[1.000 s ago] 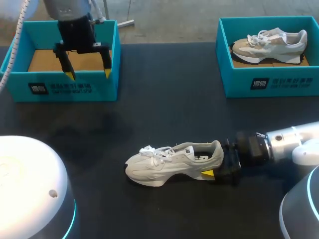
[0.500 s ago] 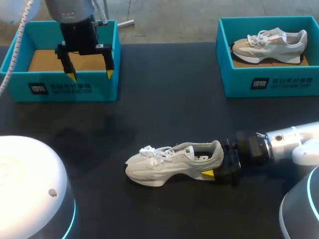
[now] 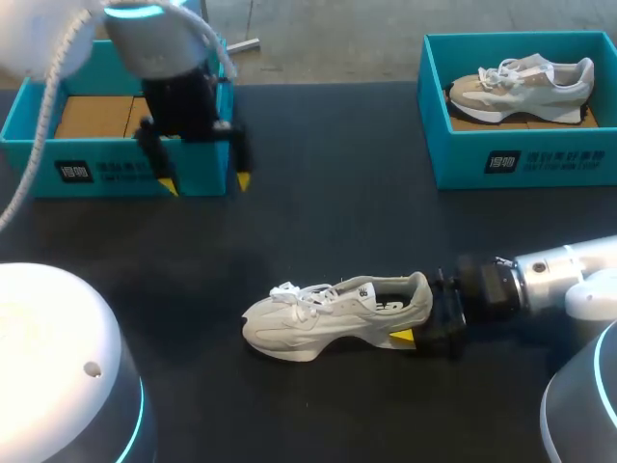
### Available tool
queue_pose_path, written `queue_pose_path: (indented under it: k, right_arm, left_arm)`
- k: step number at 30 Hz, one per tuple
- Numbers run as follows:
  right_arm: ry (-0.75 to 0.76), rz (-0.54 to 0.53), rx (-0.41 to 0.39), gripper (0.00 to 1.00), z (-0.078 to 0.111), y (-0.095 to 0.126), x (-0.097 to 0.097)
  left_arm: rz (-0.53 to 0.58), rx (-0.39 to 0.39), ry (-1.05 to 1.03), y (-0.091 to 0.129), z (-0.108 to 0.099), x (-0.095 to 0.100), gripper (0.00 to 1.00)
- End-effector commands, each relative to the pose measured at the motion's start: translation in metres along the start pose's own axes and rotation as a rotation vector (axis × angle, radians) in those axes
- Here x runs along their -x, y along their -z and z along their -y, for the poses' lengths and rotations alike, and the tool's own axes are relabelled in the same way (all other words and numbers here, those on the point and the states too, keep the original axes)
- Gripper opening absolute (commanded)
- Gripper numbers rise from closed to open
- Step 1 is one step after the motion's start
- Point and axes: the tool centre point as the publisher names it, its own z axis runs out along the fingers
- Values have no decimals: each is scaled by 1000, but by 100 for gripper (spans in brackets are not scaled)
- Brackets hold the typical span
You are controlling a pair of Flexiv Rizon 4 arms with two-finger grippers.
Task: Take the shoe out of the shoebox, open the shoe tongue, remove and reinsert the insole, then place the shoe into the shoebox
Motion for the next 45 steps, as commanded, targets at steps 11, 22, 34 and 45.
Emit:
queue_pose_path:
  k: [11,22,34,45]
  right_arm:
    - [0,2,-3,0,1,-3,0]
    - [0,2,-3,0,1,-3,0]
    - [0,2,-3,0,1,-3,0]
    - [0,2,-3,0,1,-3,0]
  left_arm:
    - [41,32,-129,-30,-40,-81,100]
    - [30,88,-166,-35,-42,-103,100]
    - [22,120,-192,-42,-39,-119,100]
    - [109,188,-176,-74,-36,-160,100]
